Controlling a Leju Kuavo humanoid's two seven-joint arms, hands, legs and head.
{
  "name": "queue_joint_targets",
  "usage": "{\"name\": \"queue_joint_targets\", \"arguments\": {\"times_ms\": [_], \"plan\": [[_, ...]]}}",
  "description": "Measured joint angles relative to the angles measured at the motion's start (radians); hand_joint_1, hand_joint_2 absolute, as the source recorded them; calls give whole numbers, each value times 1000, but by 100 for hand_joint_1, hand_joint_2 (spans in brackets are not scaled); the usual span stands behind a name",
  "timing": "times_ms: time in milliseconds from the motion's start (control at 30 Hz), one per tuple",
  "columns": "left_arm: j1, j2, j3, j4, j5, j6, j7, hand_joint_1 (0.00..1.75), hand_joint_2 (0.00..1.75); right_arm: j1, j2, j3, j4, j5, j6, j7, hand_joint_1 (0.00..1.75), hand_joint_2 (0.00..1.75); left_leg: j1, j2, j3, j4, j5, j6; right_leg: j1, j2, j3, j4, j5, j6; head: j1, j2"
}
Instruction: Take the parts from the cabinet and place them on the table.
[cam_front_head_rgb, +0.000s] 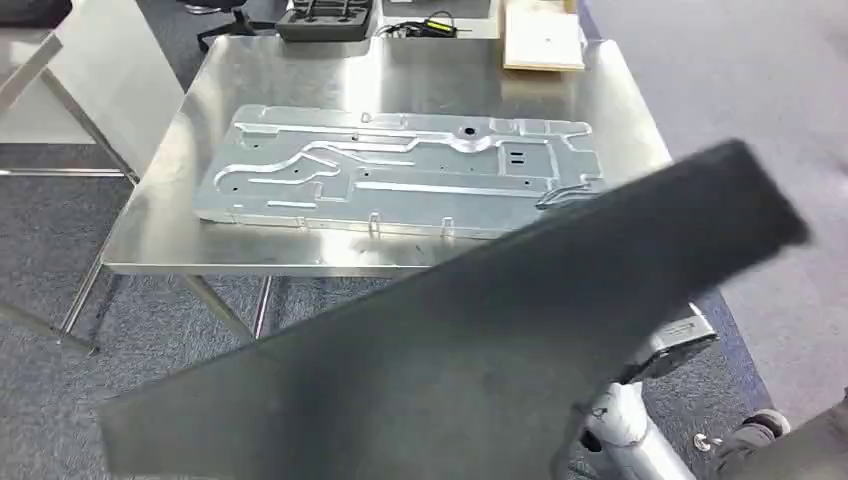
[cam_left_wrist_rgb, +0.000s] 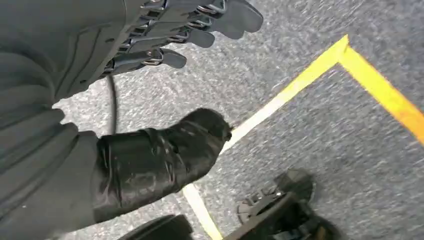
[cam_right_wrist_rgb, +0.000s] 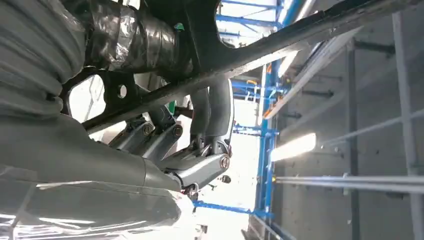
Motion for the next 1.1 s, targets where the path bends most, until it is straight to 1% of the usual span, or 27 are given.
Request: {"name": "queue_joint_targets", "arguments": {"times_ms": [67,100,133,200,233,267,300,333,367,400,433,467,533,567,600,633,667,733,767,800,867,900,933,967,1033,1067,1100], "plan": [[2,0,0,0,-1,0,0,0,175,9,-8,-8,-2,8,-2,8,175,175,-1,0,2,1,-5,4,0,0,-83,144,-45,5,4,0],[4,0,0,0,-1,0,0,0,175,13,-11,-13,-5,9,-2,11,175,175,-1,0,4,3,-8,4,-1,0,-100,160,-32,7,4,0],[6,1,0,0,0,0,0,0,175,13,-15,-15,-6,12,-2,16,175,175,-1,-1,7,4,-12,3,-3,-1,-92,127,5,9,6,0],[7,1,0,0,0,1,-1,0,175,13,-26,-23,-11,22,2,26,175,175,0,-3,14,14,-23,-2,-10,-2,-21,-39,110,11,6,0],[7,1,0,0,0,2,-3,0,175,13,-31,-26,-13,25,4,30,175,175,0,-4,14,20,-29,-6,-12,-2,3,-100,133,11,7,0],[6,2,0,0,0,2,-3,0,175,13,-35,-30,-13,28,8,36,175,175,-8,-6,8,32,-36,-14,-5,-2,15,-123,116,9,12,0],[6,2,0,0,0,2,-4,0,175,14,-39,-34,-16,29,9,40,175,175,-7,-8,4,29,-34,-16,-9,1,15,-120,116,0,10,0],[7,3,0,0,-1,3,-4,0,175,15,-43,-37,-16,29,10,45,175,175,-6,-7,4,30,-32,-20,-7,2,13,-123,117,-2,9,0],[9,3,0,0,-1,2,-5,0,175,17,-52,-42,-16,29,12,51,175,175,-6,-7,6,26,-30,-23,-4,4,13,-122,117,-8,10,0],[9,5,0,0,-1,3,-6,0,175,17,-59,-45,-16,30,17,55,175,175,-6,-8,5,30,-32,-26,-9,3,14,-128,121,-13,10,0],[9,7,0,0,-1,3,-6,0,175,17,-63,-51,-16,33,20,60,175,175,-3,-3,-1,43,-46,-33,-12,2,19,-132,122,-20,10,0],[8,7,0,0,-2,3,-8,0,175,17,-66,-56,-17,36,25,64,175,175,-3,-1,-18,84,-73,-40,-12,1,21,-132,121,-23,5,0],[8,8,0,0,-6,3,-8,0,175,17,-72,-63,-18,40,27,69,175,175,0,-1,-90,235,-142,-48,-11,0,21,-132,120,-28,6,0],[9,8,0,0,-9,3,-8,0,175,18,-77,-64,-18,40,27,72,175,175,0,0,-124,300,-160,-49,-10,0,21,-131,119,-29,5,0],[10,8,0,0,-10,3,-8,0,175,20,-83,-67,-18,42,30,73,175,175,0,0,-140,325,-156,-49,-9,0,22,-131,119,-29,5,0],[10,8,0,0,-10,3,-8,0,175,22,-85,-71,-18,42,34,74,175,175,0,-1,-130,300,-128,-46,-8,1,23,-131,118,-30,6,0],[9,8,0,0,-12,3,-8,0,175,22,-90,-76,-18,42,37,75,175,175,0,-1,-101,235,-87,-40,-7,2,24,-131,118,-30,5,0],[7,11,0,0,-13,5,-8,0,175,22,-94,-89,-19,42,43,80,175,175,-5,-1,-21,71,-11,-21,-5,3,29,-132,115,-29,6,0],[4,12,0,0,-13,5,-8,0,175,22,-95,-93,-19,42,45,80,175,175,-11,-1,-3,39,-27,-14,-2,3,27,-132,114,-26,7,0],[2,13,0,0,-13,6,-8,0,175,22,-100,-98,-20,42,45,82,175,175,-14,-1,3,21,-28,-14,-2,3,24,-132,115,-21,6,0],[4,13,0,0,-13,6,-8,0,175,25,-104,-105,-21,42,46,82,175,175,-15,-3,1,23,-28,-12,-5,3,27,-141,119,-12,6,0],[4,12,0,0,-13,7,-8,0,175,25,-108,-107,-21,42,47,83,175,175,-11,-2,7,9,-23,-6,-1,3,31,-144,119,-4,6,0],[4,13,0,0,-13,7,-8,0,175,27,-111,-112,-22,43,47,83,175,175,-2,0,19,-7,-14,-2,-4,0,28,-139,111,0,9,0],[3,13,0,0,-13,8,-8,0,175,26,-112,-115,-22,43,47,83,175,175,-4,0,22,-11,-14,3,0,-1,19,-113,89,1,10,0],[1,14,0,0,-13,8,-8,0,175,27,-117,-122,-23,44,47,83,175,175,-4,0,23,-11,-14,8,-2,-1,-47,29,16,2,15,0],[2,14,0,0,-16,8,-8,0,175,31,-117,-124,-23,44,49,84,175,175,-4,0,23,-11,-15,9,-3,-1,-90,114,-14,5,15,0],[4,14,0,0,-18,8,-8,0,175,35,-117,-124,-23,45,51,84,175,175,-4,0,23,-10,-17,9,-3,-1,-117,157,-18,7,15,0]]}}
